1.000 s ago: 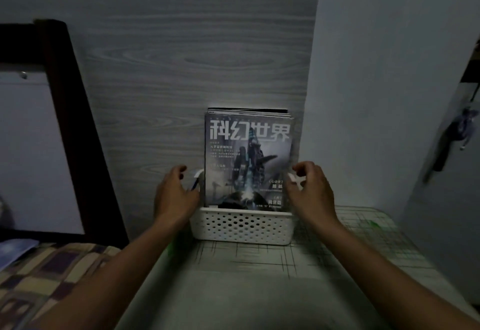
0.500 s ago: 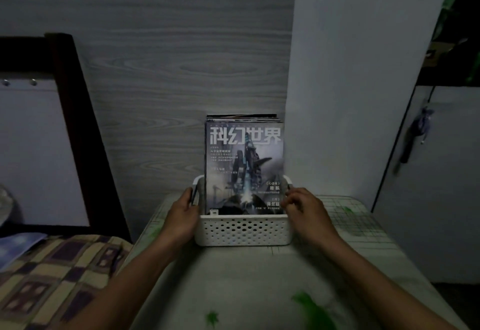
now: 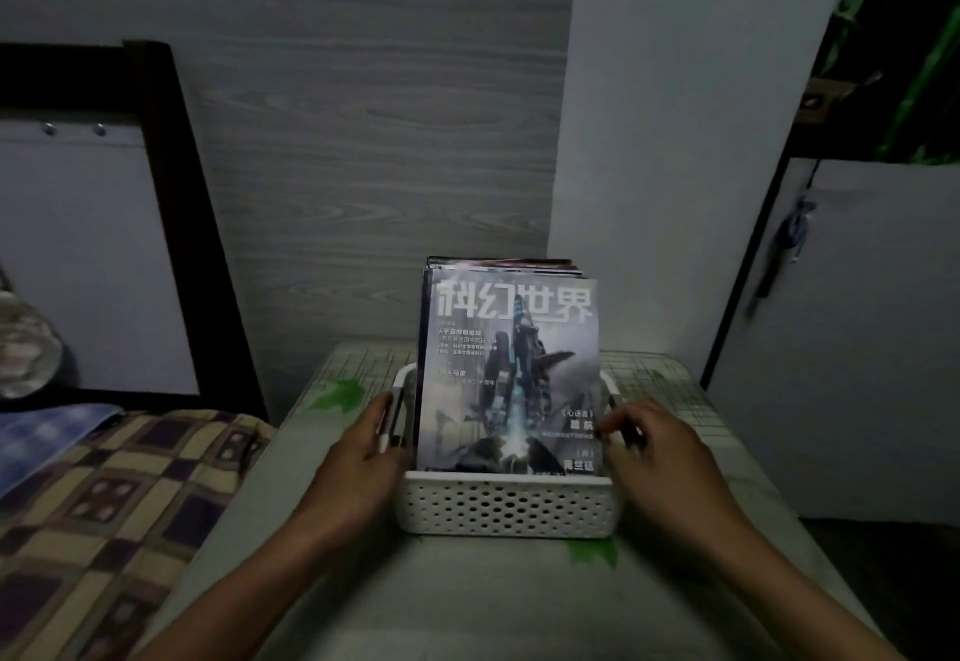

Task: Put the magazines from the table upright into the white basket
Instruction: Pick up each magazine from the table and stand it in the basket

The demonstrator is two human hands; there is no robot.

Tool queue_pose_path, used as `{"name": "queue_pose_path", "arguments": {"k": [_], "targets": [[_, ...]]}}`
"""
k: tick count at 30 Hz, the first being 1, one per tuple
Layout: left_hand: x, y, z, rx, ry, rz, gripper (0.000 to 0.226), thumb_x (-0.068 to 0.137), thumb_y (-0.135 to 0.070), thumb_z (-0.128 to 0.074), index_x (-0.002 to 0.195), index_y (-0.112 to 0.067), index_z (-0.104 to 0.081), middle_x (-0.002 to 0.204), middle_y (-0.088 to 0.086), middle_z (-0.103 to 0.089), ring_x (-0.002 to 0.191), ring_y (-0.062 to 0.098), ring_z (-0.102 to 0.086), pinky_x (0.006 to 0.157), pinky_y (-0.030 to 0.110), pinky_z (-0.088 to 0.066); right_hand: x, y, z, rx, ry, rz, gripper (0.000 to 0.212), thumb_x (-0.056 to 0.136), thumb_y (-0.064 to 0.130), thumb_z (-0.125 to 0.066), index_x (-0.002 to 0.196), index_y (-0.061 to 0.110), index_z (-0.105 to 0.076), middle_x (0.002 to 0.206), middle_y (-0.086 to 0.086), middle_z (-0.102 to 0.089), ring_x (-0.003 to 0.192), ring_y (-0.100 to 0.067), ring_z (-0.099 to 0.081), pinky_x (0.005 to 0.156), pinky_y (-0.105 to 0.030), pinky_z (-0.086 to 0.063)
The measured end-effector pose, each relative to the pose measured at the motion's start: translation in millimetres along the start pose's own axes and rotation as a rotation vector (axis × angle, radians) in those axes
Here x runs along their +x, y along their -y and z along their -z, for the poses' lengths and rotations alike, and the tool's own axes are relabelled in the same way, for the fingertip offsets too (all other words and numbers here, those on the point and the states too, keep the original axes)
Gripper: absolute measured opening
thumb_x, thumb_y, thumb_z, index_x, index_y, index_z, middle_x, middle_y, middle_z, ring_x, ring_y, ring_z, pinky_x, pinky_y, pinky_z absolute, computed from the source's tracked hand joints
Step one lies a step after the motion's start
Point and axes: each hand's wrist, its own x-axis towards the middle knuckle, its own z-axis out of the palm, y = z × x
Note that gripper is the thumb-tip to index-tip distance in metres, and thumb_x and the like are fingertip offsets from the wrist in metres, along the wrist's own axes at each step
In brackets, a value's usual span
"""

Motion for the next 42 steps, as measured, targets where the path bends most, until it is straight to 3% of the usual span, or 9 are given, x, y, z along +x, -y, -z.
{"name": "queue_pose_path", "arguments": {"k": [3,9,11,16,25,30,33,38,42], "targets": [[8,-13,3,0.092,-0.016,-0.014,0.072,0.083,-0.030,-0.067,0.146,-0.034,-0.032,0.148,0.006,-0.046,0.126,0.024,-0.049,0.102,0.044,-0.043,17,11,7,-0.037,-0.087,0.051,0.035,0.086,0.041,-0.065,0.117,0.032,-0.054,0.124,0.004,-0.060,0.101,-0.006,-0.052,0.081,-0.028,-0.046],[60,-62,1,0.026,-0.040,-0.063,0.123,0.050,-0.067,-0.081,0.151,-0.027,-0.023,0.149,0.006,-0.044,0.129,0.026,-0.048,0.102,0.045,-0.044,93,33,6,0.685,0.115,-0.335,0.104,0.064,0.047,-0.085,0.148,0.024,-0.029,0.143,-0.008,-0.051,0.105,-0.018,-0.059,0.070,-0.032,-0.054],[80,-74,-5,-0.143,0.026,0.012,0.124,0.042,-0.062,-0.088,0.146,-0.018,-0.036,0.133,0.010,-0.060,0.111,0.025,-0.064,0.092,0.043,-0.053,112,32,-4,0.908,0.163,-0.384,0.090,0.060,0.037,-0.090,0.136,0.011,-0.048,0.124,-0.015,-0.067,0.097,-0.029,-0.071,0.083,-0.046,-0.059],[99,-71,-29,-0.367,0.009,-0.022,0.062,0.058,-0.031,-0.092,0.111,-0.020,-0.062,0.098,0.008,-0.077,0.079,0.023,-0.076,0.070,0.042,-0.062,120,28,-31,1.027,-0.001,-0.242,0.044,0.072,0.022,-0.085,0.111,0.012,-0.067,0.101,-0.012,-0.077,0.090,-0.032,-0.074,0.088,-0.054,-0.056],[71,-81,-13,-0.377,-0.091,-0.519,0.065,0.047,-0.050,-0.092,0.102,-0.056,-0.058,0.103,-0.019,-0.073,0.094,0.004,-0.070,0.071,0.016,-0.055,96,43,0,1.001,-0.146,0.220,0.047,0.066,0.034,-0.085,0.106,0.043,-0.062,0.103,0.013,-0.075,0.095,-0.010,-0.071,0.076,-0.019,-0.056],[62,-87,-11,-0.378,-0.083,-0.474,0.068,0.041,-0.052,-0.092,0.098,-0.056,-0.057,0.097,-0.019,-0.073,0.089,0.002,-0.070,0.070,0.018,-0.055,86,42,-1,1.012,-0.097,0.194,0.050,0.056,0.048,-0.089,0.100,0.045,-0.065,0.100,0.010,-0.076,0.091,-0.011,-0.073,0.072,-0.020,-0.057],[57,-81,-12,-0.350,-0.038,-0.381,0.091,0.040,-0.042,-0.093,0.122,-0.033,-0.056,0.105,-0.005,-0.074,0.096,0.011,-0.071,0.082,0.034,-0.059,86,38,-3,1.025,-0.060,0.138,0.055,0.046,0.053,-0.091,0.096,0.045,-0.068,0.098,0.011,-0.077,0.088,-0.010,-0.073,0.069,-0.018,-0.057],[51,-57,-12,-0.139,0.109,-0.262,0.093,0.043,-0.025,-0.097,0.125,-0.014,-0.056,0.114,0.004,-0.072,0.103,0.015,-0.070,0.094,0.047,-0.054,87,27,-6,0.881,0.075,0.078,0.086,0.046,0.054,-0.092,0.119,0.021,-0.062,0.112,-0.003,-0.074,0.103,-0.020,-0.070,0.093,-0.046,-0.055],[55,-53,-13,-0.093,0.114,-0.292,0.082,0.053,-0.017,-0.092,0.126,-0.014,-0.056,0.115,0.004,-0.072,0.105,0.014,-0.069,0.094,0.045,-0.055,90,25,-16,0.888,0.008,0.019,0.086,0.042,0.050,-0.091,0.117,0.019,-0.062,0.112,-0.002,-0.073,0.100,-0.018,-0.071,0.085,-0.035,-0.059]]}}
